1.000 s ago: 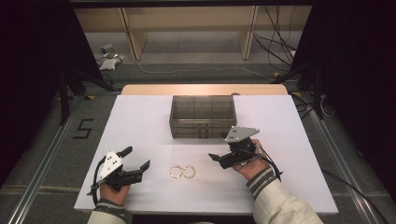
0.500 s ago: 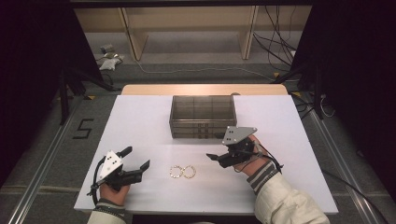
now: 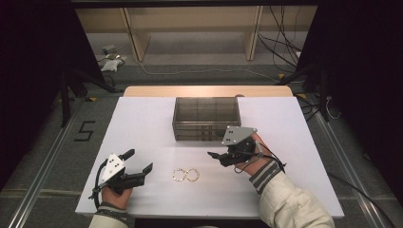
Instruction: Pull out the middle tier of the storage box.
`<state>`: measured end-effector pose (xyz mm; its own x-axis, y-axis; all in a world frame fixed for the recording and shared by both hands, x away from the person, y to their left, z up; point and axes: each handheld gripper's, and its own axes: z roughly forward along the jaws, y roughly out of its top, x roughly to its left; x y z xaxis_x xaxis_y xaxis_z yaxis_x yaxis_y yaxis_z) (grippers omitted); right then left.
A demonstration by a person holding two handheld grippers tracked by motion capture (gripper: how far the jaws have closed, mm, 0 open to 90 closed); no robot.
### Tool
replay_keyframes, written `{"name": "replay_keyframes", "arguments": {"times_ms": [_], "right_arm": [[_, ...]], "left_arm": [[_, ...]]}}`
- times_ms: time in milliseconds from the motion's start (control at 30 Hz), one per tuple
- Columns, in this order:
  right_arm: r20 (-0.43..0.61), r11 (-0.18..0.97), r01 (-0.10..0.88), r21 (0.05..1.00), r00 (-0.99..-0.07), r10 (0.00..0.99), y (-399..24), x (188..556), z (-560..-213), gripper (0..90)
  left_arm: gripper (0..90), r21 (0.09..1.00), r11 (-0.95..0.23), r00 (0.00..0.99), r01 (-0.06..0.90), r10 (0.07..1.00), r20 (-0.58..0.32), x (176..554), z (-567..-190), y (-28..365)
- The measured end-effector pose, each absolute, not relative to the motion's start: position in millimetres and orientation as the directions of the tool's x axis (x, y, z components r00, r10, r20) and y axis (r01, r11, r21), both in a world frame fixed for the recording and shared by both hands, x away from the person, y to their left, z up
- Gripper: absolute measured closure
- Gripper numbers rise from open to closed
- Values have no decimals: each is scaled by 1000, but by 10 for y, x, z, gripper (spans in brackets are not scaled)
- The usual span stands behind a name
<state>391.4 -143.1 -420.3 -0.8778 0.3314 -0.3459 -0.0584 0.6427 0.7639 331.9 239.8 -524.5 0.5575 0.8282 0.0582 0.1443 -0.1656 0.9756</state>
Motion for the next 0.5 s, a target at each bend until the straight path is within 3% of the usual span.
{"name": "replay_keyframes", "arguments": {"times_ms": [367, 500], "right_arm": [[-439, 677, -123, 725, -841, 318, -1336, 3879, -4201, 382], [-447, 675, -136, 725, -839, 311, -1328, 3872, -4193, 365]], "left_arm": [[133, 976, -166, 560, 143, 827, 59, 3323, -5244, 2398], [133, 976, -168, 560, 141, 826, 61, 3322, -5244, 2395]]}}
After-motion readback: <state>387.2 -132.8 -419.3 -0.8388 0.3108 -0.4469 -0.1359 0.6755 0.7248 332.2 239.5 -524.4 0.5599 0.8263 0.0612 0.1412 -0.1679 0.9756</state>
